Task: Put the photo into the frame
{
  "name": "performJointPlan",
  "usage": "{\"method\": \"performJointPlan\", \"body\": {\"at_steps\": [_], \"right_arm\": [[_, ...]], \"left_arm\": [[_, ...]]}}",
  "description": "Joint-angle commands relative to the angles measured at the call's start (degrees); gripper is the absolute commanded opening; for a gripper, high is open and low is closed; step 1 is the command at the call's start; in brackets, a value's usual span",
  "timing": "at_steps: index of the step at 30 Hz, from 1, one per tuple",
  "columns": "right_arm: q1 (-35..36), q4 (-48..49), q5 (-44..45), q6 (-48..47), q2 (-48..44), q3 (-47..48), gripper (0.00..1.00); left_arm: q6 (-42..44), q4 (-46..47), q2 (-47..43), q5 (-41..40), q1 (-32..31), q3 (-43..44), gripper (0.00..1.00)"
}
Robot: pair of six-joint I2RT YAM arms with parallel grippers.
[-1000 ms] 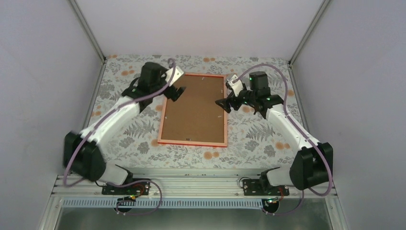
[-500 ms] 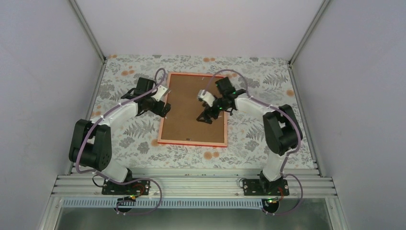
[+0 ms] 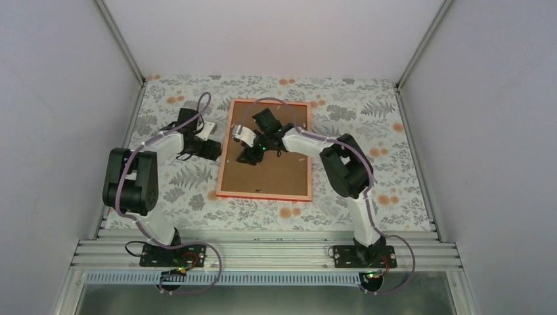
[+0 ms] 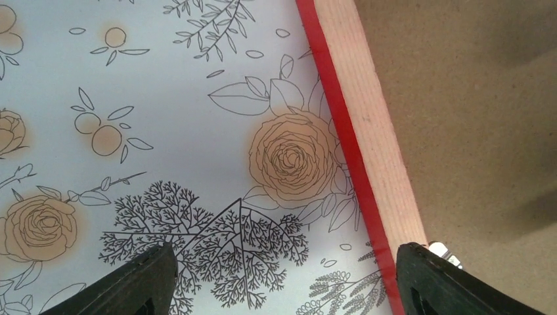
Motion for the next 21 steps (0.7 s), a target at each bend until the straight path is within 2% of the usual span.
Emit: {"method": "performJointPlan", "body": {"at_steps": [1, 5, 13, 21], "right_arm": [[2.7, 4.39, 4.18, -0.45, 4.08, 2.93, 0.69], [3.65, 4.39, 4.59, -1.73, 5.89, -1.17, 0.65], [3.47, 7.59, 3.72, -0.35, 2.19, -13.33, 0.61], [3.46, 10.85, 3.35, 0.88, 2.22, -15.94, 0.61]], "left_arm": [[-2.8, 1.14, -0.31, 4.65, 0.48, 1.89, 0.83], [-2.04, 0.1, -2.17, 5.32, 0.46, 1.04, 0.83], [-2.36, -0.51, -3.56, 7.83, 0.16, -2.1, 0.79], [-2.45, -0.44, -2.96, 4.64, -4.58, -1.75, 0.78]]}}
